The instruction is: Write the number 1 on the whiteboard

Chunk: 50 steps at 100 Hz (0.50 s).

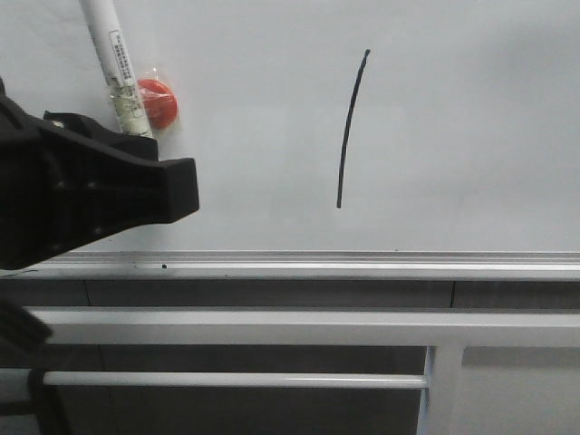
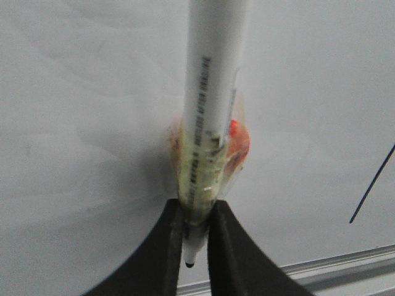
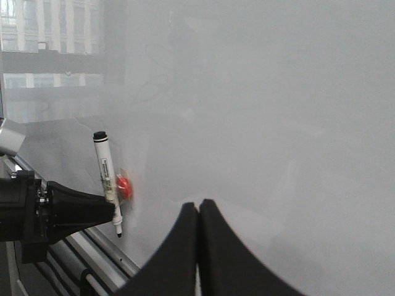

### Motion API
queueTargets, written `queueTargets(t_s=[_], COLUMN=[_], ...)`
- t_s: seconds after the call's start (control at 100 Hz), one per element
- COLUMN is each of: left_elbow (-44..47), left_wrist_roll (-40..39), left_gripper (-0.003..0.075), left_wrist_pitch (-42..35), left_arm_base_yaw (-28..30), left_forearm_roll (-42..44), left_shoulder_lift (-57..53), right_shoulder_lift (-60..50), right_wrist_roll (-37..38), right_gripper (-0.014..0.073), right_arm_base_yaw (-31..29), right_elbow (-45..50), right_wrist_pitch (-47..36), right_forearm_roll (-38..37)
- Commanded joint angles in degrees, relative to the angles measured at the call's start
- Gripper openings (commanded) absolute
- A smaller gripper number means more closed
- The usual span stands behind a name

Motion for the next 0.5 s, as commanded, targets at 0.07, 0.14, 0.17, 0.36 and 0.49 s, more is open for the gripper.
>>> queueTargets(t_s=[0.07, 0.14, 0.17, 0.36, 0.49], left_elbow=[-1.18, -1.18, -1.18, -1.18, -1.18], left_wrist_roll=[-1.39, -1.39, -1.39, -8.0, -8.11], left_gripper=[-0.002, -0.002, -0.002, -0.002, -0.002], left_wrist_pitch=[-5.19, -5.19, -5.19, -3.88, -3.22], left_arm_base_yaw=[-3.49, -4.64, -4.77, -4.8, -4.8], left_forearm_roll=[-3.92, -5.87, -6.16, -8.79, -8.54], left_shoulder_lift=[-1.08, -1.08, -1.08, -1.08, -1.08], right_shoulder_lift=[0.35, 0.35, 0.35, 0.35, 0.35], right_wrist_roll=[-0.65, -0.65, -0.65, -0.65, -0.65], right_gripper=[-0.0064, -0.0064, -0.0064, -0.0064, -0.0064], right_arm_base_yaw=[-0.41, -0.41, -0.41, -0.41, -0.41], right_elbow=[-1.53, -1.53, -1.53, -1.53, -1.53], right_wrist_pitch=[-3.48, -3.48, -3.48, -3.57, -3.57], right_forearm_roll=[0.05, 0.05, 0.05, 0.05, 0.05])
